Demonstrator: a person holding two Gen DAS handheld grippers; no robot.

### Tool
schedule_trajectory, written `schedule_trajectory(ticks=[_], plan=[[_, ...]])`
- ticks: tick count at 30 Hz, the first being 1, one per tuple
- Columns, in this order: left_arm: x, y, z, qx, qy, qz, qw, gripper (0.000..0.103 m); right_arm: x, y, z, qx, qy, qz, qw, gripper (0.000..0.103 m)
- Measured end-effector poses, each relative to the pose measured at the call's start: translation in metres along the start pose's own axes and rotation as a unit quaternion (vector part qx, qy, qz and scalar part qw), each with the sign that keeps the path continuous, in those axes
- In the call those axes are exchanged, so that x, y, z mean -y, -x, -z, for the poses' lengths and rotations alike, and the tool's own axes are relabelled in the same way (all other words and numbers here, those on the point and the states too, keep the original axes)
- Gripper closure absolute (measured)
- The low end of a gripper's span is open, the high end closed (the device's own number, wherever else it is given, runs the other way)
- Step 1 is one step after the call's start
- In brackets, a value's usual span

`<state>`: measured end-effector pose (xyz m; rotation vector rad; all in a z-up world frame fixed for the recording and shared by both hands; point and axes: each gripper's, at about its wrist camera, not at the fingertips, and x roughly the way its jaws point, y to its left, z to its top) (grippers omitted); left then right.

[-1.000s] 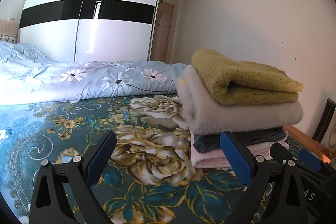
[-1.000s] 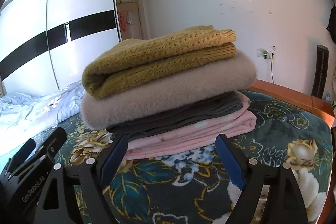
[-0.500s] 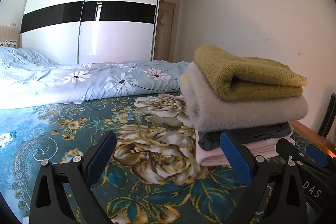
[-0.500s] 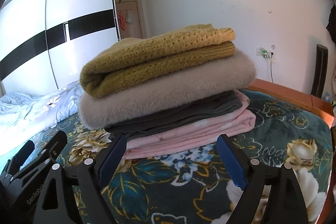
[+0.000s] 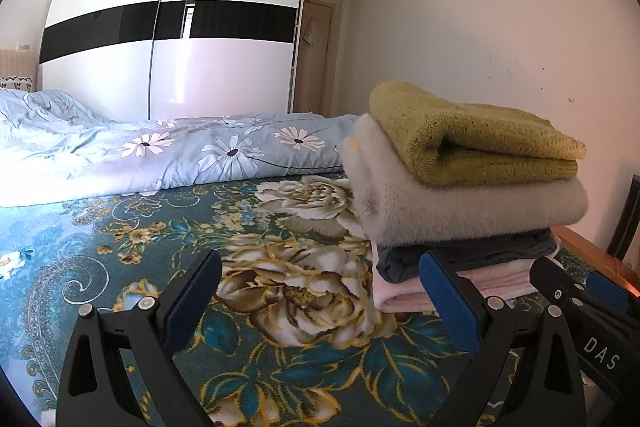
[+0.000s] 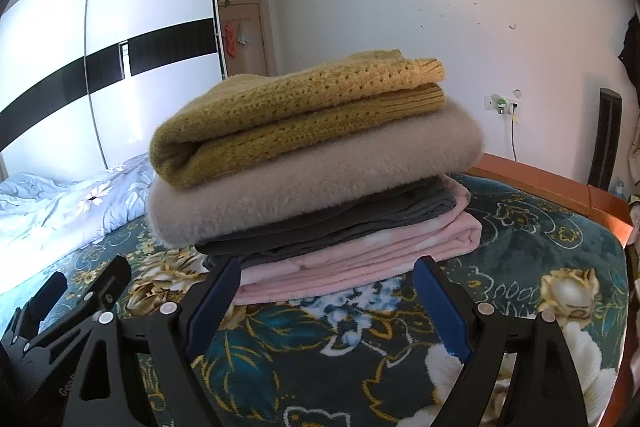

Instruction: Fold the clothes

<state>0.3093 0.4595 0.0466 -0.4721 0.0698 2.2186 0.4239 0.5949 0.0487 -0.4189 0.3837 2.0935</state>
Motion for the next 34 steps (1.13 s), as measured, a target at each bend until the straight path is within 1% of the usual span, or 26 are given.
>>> schedule_trajectory(ticks=[12, 21, 29, 32, 34], plan=[[0.002, 0.004, 0.0, 0.007, -0.007, -0.009, 0.9999, 0.004, 0.001, -0.001, 0.001, -0.003, -0.004, 0.003, 1.0, 0.013], [0.001, 0.004, -0.001, 0.004, -0.004, -0.005, 1.0, 0.004, 0.002, -0.001, 0.002, -0.004, -0.008, 0.004, 1.0, 0.013], [0.003, 0.004, -0.001, 0.003, -0.01, -0.008, 0.9999, 0.004, 0.003, -0.001, 0.002, -0.007, -0.011, 0.006, 1.0, 0.013], [0.004, 0.008, -0.001, 0.015, -0.01, -0.017, 0.9997, 0.004, 0.003, -0.001, 0.003, -0.008, -0.012, 0.004, 1.0, 0.013], [0.006, 0.011, -0.001, 0.023, -0.021, -0.026, 0.9992, 0.004, 0.002, -0.001, 0.003, -0.008, -0.012, 0.002, 1.0, 0.013]])
